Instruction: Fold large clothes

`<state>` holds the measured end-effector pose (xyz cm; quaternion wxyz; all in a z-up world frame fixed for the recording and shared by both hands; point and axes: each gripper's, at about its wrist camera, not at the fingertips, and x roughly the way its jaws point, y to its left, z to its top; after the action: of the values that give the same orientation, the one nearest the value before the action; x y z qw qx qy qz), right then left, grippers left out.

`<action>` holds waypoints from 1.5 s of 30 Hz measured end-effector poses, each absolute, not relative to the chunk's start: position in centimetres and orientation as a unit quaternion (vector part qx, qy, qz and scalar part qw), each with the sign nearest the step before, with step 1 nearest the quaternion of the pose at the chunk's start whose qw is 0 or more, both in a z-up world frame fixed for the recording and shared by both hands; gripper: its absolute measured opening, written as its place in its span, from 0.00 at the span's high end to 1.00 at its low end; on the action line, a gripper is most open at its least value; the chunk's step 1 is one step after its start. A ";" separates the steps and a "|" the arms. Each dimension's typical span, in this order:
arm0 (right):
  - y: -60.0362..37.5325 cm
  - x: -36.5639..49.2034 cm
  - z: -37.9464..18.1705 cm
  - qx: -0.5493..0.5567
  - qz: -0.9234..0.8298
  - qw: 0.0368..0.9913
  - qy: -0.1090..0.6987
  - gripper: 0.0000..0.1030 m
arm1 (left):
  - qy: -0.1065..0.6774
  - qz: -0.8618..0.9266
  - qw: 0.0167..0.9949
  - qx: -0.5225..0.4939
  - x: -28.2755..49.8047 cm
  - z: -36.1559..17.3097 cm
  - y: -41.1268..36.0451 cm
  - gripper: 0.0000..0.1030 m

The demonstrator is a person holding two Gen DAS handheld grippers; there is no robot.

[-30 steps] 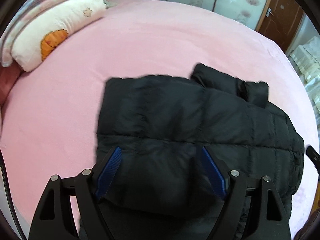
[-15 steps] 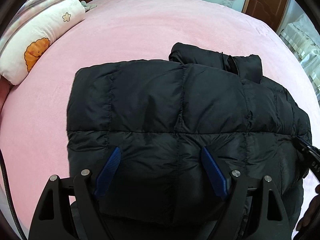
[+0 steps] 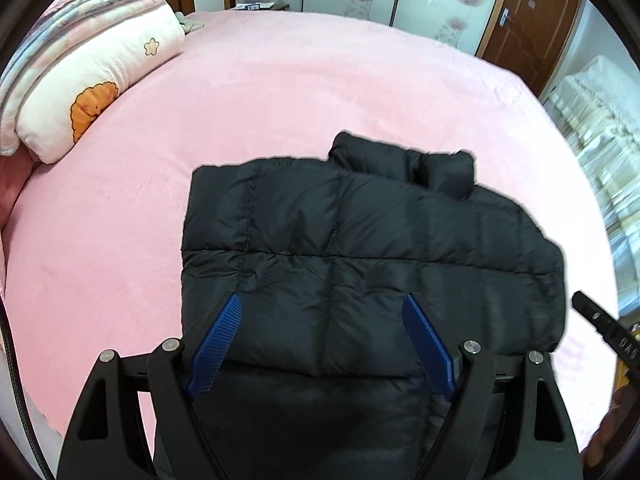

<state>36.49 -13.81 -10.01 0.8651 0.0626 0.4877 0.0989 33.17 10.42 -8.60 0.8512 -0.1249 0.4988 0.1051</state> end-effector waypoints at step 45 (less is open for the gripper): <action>-15.3 15.6 -1.9 0.079 0.227 0.878 0.414 0.65 | 0.494 0.070 0.837 -0.223 11.7 -4.7 16.2 0.20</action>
<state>15.61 -15.29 -1.91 0.8782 0.0790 0.4136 0.2270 11.71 16.18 -4.67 0.8372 -0.2231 0.4945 0.0697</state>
